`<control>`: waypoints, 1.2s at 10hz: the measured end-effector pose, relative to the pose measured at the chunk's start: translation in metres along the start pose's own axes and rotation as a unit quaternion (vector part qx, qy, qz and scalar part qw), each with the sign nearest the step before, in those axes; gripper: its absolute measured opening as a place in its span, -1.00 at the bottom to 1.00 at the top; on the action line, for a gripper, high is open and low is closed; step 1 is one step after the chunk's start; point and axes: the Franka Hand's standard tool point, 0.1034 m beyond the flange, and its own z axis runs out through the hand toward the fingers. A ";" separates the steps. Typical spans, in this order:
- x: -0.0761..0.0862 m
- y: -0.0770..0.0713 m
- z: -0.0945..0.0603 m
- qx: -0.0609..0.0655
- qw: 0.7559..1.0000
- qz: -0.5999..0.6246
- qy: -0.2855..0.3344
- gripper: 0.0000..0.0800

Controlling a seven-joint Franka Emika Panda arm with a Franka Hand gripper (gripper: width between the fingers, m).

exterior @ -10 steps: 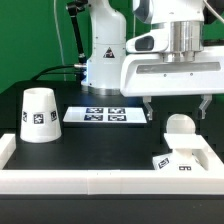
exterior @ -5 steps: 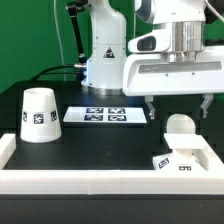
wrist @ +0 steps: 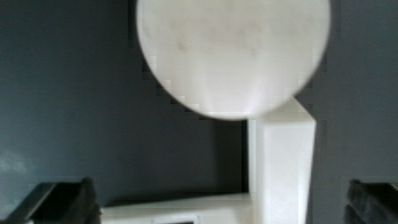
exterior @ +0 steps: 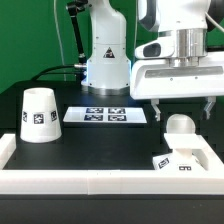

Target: Assemble lamp

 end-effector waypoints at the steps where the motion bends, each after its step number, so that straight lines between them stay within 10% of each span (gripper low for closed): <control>1: -0.007 0.002 0.002 0.000 1.000 0.001 0.001 0.75; 5: -0.015 0.004 0.006 -0.006 0.999 -0.001 -0.032 0.75; 12: -0.019 0.009 -0.004 -0.011 0.964 -0.015 -0.264 0.75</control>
Offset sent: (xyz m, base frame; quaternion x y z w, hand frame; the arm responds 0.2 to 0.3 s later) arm 0.0000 0.0000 0.0000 0.0000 0.0000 0.0000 1.0000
